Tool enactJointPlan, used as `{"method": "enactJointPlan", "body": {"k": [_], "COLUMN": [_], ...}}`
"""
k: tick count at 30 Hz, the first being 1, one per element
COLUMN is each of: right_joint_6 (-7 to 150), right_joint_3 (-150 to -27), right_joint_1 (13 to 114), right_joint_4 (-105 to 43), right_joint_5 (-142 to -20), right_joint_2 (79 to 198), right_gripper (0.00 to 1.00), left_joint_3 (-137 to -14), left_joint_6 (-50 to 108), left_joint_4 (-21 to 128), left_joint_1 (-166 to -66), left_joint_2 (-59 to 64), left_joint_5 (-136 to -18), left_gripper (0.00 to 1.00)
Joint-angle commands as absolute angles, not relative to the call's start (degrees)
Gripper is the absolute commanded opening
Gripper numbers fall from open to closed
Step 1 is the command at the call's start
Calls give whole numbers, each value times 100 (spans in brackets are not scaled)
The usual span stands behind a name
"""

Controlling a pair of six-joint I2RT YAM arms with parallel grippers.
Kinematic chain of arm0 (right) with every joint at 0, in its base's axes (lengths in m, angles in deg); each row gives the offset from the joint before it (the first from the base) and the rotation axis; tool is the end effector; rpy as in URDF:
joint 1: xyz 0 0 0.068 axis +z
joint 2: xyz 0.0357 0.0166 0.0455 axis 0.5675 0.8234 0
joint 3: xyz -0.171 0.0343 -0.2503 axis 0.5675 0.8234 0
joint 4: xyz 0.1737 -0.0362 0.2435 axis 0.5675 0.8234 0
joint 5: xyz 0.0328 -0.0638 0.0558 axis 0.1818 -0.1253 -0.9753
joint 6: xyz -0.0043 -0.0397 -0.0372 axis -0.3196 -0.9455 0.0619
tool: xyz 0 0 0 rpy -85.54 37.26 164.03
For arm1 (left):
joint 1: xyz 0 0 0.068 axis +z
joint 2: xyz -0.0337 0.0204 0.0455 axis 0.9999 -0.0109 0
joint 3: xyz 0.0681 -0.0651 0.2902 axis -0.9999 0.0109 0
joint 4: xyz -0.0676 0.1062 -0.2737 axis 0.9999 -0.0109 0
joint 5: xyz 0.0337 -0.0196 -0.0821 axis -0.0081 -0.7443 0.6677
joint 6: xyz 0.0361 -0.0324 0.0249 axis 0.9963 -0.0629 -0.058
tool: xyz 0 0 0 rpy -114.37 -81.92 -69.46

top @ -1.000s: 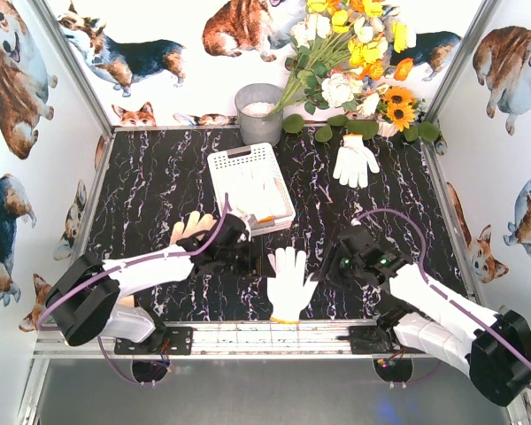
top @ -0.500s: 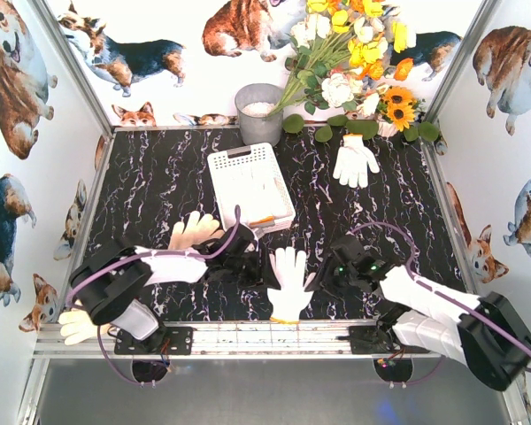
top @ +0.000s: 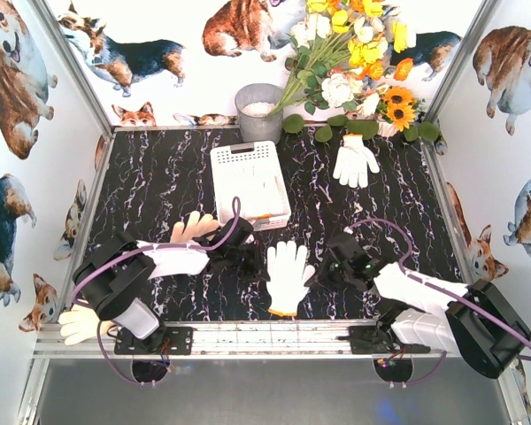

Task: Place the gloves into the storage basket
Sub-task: Place the glove at the center of the board, then pick up the glove from the center of the board.

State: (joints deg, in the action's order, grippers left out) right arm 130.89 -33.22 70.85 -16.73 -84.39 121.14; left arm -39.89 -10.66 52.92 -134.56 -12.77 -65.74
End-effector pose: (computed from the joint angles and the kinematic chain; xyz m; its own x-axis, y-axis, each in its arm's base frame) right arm 0.1535 0.1211 0.1318 -0.8821 0.4660 -0.0691 0.3588 0.7596 0.5424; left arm 0.2076 -0.2266 0.1300 -0.9826 -0.0531 -0.1782 0.0767 0.7573 -0.6485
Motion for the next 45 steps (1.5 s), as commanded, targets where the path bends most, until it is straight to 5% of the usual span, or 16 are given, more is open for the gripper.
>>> {"method": "enactJointPlan", "body": {"k": [1,6,10,13,16,22,27,33,36,45], "right_joint_6": [12884,12642,12515,12453,12331,11681,10705,9500,8981,8777], "right_joint_3": [-3672,-3951,-4125,-4164,-4125,-4359,-5187,-6693,-7169,-8566], "right_joint_1": [7105,7105,7105,7103,6968,6387,5778,5357,4992,3915], "right_joint_4": [-2017,-1988,-1966,-1842,-1545,-853,-301,290,184,-182], "right_joint_5": [-7977,-7844,-7919,-7919,-7811,-7445,-7286,-6804,-6627,-6917], "right_joint_2": [12406,12773,12969,12830,12416,11192,11396,12795,13332,15202], "right_gripper": [0,0,2,30,46,58,59,61,70,69], "left_joint_3": [-4146,-4097,-4132,-4143,-4198,-4509,-5558,-6430,-6548,-6386], "left_joint_6": [-793,-799,-736,-557,-241,523,1613,2662,2949,3227], "left_joint_4": [5098,5104,5070,4912,4736,4164,3049,2059,2172,2727], "left_joint_1": [-13397,-13396,-13396,-13396,-13399,-13445,-13322,-12094,-10970,-8977], "left_joint_2": [-1257,-1154,-1014,-752,-473,345,716,676,719,1065], "left_joint_5": [-6839,-6891,-6912,-7053,-7041,-6949,-7299,-8102,-7992,-8260], "left_gripper": [0,0,17,38,49,57,71,83,85,93]}}
